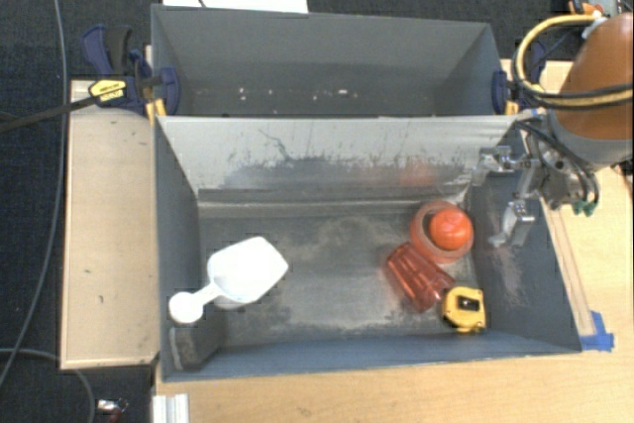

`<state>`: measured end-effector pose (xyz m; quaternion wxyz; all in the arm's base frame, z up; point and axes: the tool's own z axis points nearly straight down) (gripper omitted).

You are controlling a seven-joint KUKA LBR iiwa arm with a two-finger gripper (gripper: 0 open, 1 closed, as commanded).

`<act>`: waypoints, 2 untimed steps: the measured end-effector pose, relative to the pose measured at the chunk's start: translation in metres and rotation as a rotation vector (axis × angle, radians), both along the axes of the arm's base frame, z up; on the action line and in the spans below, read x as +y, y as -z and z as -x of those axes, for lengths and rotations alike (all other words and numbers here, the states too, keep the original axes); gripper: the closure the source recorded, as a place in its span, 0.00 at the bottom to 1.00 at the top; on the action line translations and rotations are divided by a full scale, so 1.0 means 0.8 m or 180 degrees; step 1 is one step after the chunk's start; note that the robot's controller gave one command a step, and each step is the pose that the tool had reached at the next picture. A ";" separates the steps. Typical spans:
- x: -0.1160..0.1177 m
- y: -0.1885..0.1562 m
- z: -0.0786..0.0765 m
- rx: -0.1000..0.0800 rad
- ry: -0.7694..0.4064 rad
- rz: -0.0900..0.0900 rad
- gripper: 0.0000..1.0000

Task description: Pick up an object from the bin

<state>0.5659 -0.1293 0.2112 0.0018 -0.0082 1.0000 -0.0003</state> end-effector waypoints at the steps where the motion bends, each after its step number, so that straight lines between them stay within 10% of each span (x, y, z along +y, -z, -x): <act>1: 0.000 0.000 0.000 0.0000 -0.0001 0.0000 0.00; 2: 0.078 0.069 0.000 -0.0008 -0.1211 0.0002 0.00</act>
Offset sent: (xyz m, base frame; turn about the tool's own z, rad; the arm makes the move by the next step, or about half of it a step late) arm -0.0005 0.0666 -0.0599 -0.4135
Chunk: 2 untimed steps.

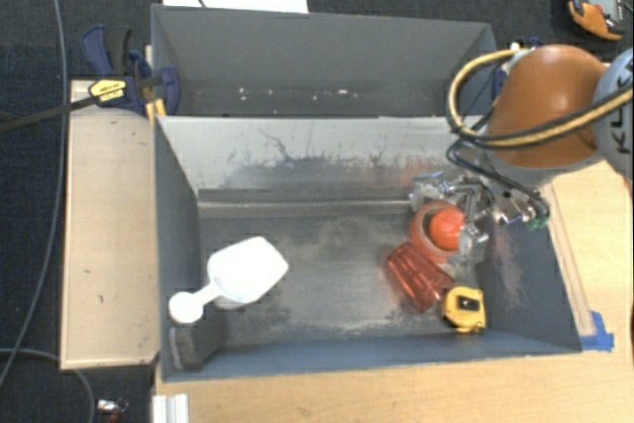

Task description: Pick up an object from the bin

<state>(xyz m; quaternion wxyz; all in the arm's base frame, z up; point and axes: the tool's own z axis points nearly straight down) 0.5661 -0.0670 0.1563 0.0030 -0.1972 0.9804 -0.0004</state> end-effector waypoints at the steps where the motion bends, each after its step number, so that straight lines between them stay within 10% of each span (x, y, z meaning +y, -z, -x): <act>1: -0.015 -0.004 0.003 -0.0005 -0.0113 0.0003 0.00; 2: 0.019 0.050 -0.001 0.0002 -0.1462 0.0003 0.00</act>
Offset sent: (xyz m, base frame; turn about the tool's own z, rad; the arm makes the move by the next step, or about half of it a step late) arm 0.0014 0.0293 -0.0623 -0.5864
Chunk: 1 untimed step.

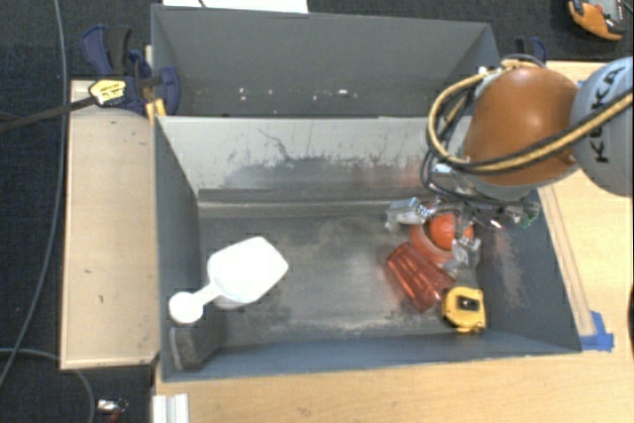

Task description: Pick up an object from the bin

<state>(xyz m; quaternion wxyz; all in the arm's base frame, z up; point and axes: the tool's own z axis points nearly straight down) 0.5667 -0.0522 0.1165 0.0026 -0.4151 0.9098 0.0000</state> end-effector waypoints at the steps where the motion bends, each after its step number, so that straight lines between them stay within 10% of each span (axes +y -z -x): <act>1: -0.054 0.025 0.011 -0.0014 0.0474 -0.0001 0.00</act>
Offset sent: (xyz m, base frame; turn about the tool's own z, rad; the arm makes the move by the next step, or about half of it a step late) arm -0.0027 -0.0471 -0.0366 0.1561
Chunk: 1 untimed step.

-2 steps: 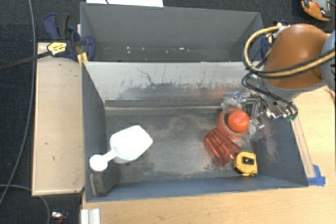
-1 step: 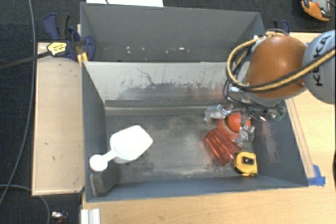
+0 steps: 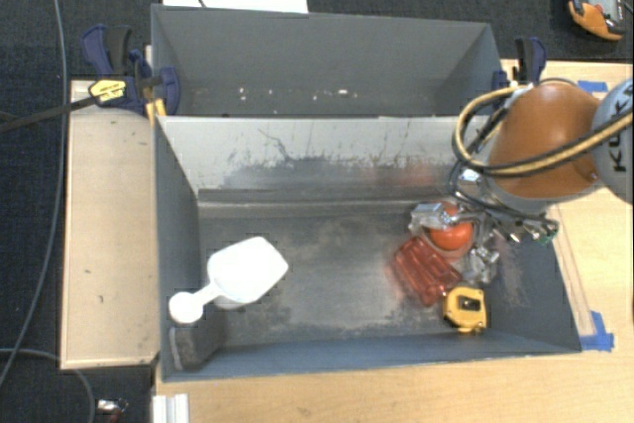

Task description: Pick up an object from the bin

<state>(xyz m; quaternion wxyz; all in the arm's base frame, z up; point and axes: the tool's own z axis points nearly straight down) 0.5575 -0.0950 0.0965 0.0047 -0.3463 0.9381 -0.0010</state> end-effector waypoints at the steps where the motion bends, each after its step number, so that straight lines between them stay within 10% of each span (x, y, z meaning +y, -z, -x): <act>1: -0.005 0.017 -0.010 -0.0004 0.0030 -0.0009 0.00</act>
Offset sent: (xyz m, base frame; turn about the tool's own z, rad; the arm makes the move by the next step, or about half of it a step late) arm 0.0019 -0.0276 -0.0065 0.1295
